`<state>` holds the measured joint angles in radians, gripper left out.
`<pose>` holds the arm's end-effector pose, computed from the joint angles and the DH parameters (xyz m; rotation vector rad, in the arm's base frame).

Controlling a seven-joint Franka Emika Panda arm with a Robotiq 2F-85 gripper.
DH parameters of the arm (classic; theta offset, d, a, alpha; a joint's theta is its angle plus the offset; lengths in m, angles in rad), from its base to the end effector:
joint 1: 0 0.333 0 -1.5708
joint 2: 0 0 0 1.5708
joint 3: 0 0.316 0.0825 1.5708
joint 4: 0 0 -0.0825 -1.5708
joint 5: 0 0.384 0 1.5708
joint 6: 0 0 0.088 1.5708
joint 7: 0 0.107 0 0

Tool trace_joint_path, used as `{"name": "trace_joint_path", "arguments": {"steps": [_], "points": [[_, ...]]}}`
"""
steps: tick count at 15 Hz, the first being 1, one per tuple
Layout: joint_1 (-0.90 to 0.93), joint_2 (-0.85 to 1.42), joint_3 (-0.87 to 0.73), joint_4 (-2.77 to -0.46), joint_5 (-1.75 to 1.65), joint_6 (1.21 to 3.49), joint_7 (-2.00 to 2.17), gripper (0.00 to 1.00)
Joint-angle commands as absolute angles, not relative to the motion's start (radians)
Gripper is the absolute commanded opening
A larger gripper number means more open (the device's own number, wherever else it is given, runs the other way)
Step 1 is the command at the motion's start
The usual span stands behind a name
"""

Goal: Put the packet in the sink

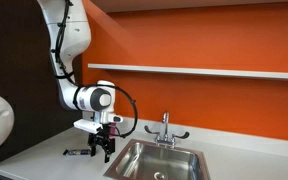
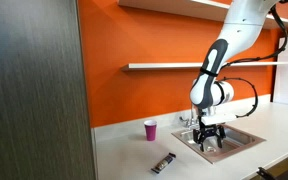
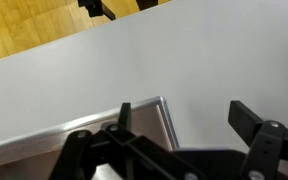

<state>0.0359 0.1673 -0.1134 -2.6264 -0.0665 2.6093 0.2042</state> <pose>0.4082 -0.0326 0.1771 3.0515 -0.3393 -0.2778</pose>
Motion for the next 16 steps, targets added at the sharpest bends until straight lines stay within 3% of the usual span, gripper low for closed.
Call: {"name": "trace_joint_path", "arguments": {"steps": [1,16], "points": [[0.021,0.168,-0.099,-2.625,-0.071,2.607,0.207,1.00],[0.024,0.175,-0.099,-2.614,-0.080,2.604,0.207,1.00]]}}
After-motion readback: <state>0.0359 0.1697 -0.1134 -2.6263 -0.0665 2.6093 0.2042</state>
